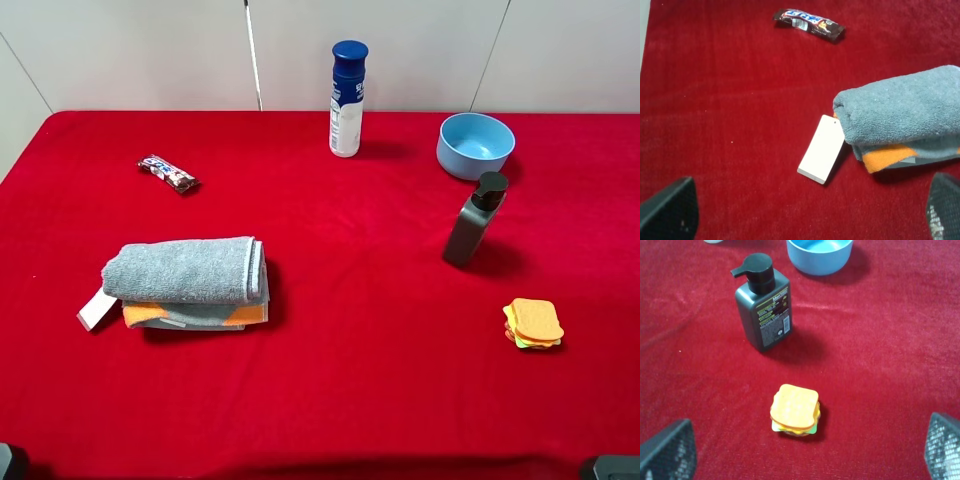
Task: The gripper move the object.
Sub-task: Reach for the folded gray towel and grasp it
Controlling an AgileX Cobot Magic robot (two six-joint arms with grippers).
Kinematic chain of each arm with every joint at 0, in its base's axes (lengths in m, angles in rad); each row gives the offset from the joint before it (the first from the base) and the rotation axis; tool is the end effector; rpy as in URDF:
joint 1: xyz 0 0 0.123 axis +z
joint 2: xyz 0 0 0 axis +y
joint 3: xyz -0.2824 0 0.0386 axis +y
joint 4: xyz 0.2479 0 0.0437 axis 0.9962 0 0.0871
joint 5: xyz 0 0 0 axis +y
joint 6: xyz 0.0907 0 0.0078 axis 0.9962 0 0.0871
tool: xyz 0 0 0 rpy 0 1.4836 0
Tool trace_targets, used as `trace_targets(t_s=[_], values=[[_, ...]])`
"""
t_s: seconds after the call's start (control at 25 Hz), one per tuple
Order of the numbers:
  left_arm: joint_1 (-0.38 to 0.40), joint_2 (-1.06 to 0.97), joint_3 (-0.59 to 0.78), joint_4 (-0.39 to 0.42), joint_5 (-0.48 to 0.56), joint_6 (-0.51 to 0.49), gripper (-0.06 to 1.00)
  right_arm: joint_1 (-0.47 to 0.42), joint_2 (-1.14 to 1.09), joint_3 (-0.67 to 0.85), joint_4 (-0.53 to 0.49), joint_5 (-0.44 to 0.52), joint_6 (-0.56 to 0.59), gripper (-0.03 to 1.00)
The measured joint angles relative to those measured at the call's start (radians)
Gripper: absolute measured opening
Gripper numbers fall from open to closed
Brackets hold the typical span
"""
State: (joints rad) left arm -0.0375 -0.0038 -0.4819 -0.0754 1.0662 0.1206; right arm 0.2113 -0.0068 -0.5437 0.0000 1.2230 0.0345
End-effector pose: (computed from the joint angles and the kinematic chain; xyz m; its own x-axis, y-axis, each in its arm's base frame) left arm -0.0039 -0.0059 0.2719 -0.4625 0.1012 -0.8808 0.1348 0.9899 0.0430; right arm -0.0180 -0.0039 0.2762 -0.5471 -0.0821 -0.8330 -0.1910 0.9812 0.0288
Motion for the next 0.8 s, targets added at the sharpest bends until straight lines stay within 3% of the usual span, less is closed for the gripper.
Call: trace_targets(t_s=[0.32,0.8], values=[[0.000,0.024,-0.035,-0.001,0.015,0.018,0.90,0.000,0.000,0.000,0.000,0.000,0.000,0.69],[0.000,0.331,-0.115,-0.042,0.003,0.115,0.90,0.000,0.000,0.000,0.000,0.000,0.000,0.69]])
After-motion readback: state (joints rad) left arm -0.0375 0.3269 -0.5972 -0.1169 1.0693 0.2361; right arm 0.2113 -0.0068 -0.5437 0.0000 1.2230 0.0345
